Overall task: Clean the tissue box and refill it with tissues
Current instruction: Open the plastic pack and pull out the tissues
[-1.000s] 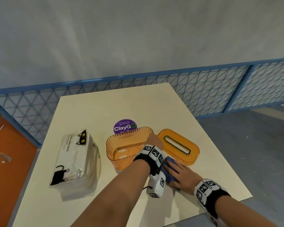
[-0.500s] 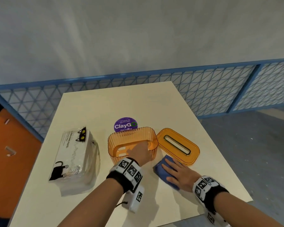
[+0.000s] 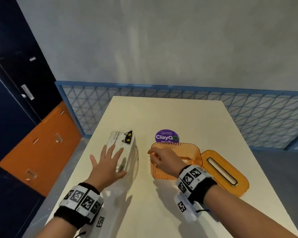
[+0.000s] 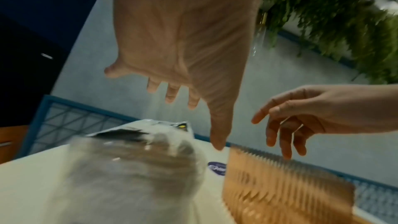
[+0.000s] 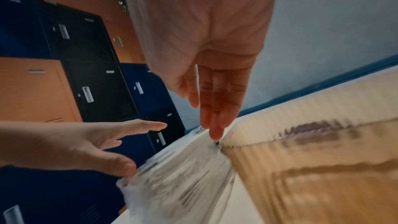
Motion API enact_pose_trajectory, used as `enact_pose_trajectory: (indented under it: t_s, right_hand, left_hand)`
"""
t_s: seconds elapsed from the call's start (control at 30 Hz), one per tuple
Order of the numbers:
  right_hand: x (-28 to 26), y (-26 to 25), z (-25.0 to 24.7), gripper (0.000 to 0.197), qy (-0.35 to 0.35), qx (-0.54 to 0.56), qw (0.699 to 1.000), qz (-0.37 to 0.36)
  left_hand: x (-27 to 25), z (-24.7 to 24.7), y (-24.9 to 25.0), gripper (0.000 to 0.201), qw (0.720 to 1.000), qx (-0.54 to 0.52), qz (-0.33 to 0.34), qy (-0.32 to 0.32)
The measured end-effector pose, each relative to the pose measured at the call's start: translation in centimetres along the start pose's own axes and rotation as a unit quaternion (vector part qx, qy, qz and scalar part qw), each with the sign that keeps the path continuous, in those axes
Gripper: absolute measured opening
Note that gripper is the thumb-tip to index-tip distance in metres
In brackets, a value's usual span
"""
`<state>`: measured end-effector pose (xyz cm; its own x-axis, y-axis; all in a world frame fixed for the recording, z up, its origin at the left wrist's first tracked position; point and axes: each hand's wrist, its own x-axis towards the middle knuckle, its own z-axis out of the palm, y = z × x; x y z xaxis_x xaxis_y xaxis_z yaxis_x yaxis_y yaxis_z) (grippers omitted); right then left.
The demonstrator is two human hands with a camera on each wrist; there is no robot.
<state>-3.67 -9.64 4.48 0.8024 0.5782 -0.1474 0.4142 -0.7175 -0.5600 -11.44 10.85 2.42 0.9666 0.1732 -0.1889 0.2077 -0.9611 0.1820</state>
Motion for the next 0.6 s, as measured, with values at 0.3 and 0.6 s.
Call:
enact_pose_trajectory:
  t_s: [0.3,0.6]
  right_hand:
    - [6.3,-4.9,5.5,0.034,-0.088,-0.038,0.984,0.153]
    - [7.9,-5.3,6.3,0.032,-0.120,-0.091,0.970,0.189]
  left_hand:
    - [-0.2,2.4,-4.3,0.056,1.000,-0.018,-0.004,0.006]
    - [1.0,2.5,-4.0,0.023,0.924,-0.286,-0.058,0.248]
